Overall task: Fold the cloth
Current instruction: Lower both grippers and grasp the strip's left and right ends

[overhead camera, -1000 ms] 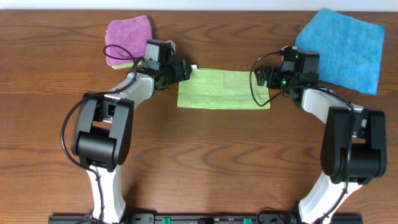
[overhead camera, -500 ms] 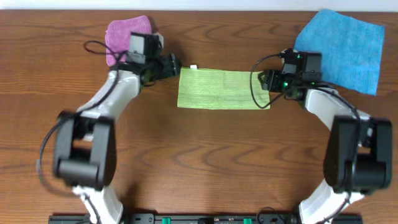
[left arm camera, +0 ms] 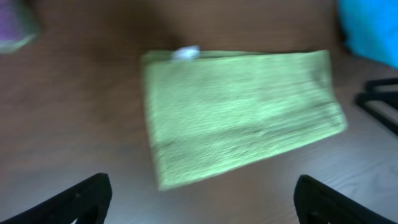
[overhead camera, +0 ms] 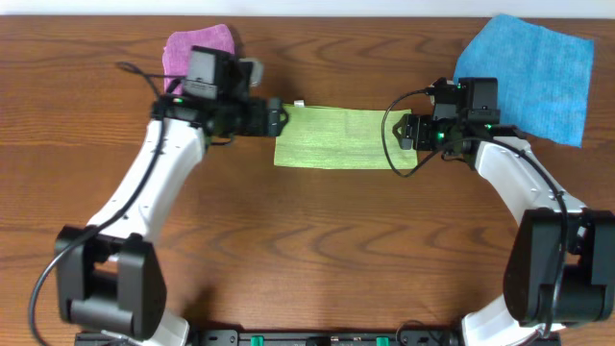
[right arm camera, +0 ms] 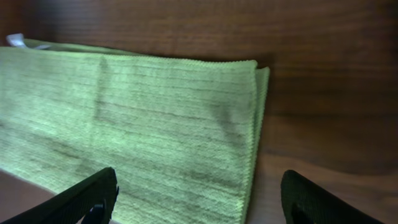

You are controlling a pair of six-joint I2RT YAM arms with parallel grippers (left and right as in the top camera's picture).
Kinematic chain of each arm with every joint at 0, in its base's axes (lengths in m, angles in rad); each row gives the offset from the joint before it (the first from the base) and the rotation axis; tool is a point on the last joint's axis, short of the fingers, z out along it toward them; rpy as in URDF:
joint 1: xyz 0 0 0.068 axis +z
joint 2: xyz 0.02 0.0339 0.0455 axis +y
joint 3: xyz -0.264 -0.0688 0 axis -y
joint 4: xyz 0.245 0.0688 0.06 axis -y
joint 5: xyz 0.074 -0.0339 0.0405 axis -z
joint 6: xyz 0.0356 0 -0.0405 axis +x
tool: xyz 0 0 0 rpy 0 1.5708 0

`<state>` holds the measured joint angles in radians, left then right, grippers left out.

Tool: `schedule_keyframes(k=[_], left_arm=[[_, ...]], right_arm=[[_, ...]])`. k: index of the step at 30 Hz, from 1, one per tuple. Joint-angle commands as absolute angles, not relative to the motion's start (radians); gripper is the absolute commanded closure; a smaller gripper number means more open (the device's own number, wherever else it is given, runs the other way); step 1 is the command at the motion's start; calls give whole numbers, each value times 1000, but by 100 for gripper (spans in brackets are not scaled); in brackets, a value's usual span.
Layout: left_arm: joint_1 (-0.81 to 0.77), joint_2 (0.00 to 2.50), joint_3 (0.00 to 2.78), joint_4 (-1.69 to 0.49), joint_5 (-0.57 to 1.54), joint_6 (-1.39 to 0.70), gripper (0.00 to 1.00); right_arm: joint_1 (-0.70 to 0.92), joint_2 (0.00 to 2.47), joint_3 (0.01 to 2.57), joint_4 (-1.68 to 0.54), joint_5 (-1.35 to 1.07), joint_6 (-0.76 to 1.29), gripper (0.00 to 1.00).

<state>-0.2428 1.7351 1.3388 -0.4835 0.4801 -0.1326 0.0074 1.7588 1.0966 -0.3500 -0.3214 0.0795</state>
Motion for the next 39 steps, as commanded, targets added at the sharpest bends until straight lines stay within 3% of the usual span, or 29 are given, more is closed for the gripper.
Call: schedule_keyframes(k=[1, 5, 13, 27, 36, 39], left_arm=[[-321, 1831, 1340, -417, 554, -167, 2], [-397, 1953, 1340, -328, 510, -216, 2], [-405, 2057, 1340, -207, 514, -286, 4], [-406, 2099, 1340, -212, 434, -316, 5], [-406, 2099, 1340, -210, 439, -339, 5], [-406, 2099, 1340, -210, 439, -342, 5]], right_arm=[[17, 1765, 1103, -340, -281, 43, 19], [14, 1781, 1103, -333, -279, 27, 15], [15, 1858, 1103, -328, -296, 20, 17], [14, 1953, 1103, -299, -322, 6, 16], [15, 1980, 1103, -304, -352, 76, 32], [19, 1995, 1103, -299, -348, 82, 42]])
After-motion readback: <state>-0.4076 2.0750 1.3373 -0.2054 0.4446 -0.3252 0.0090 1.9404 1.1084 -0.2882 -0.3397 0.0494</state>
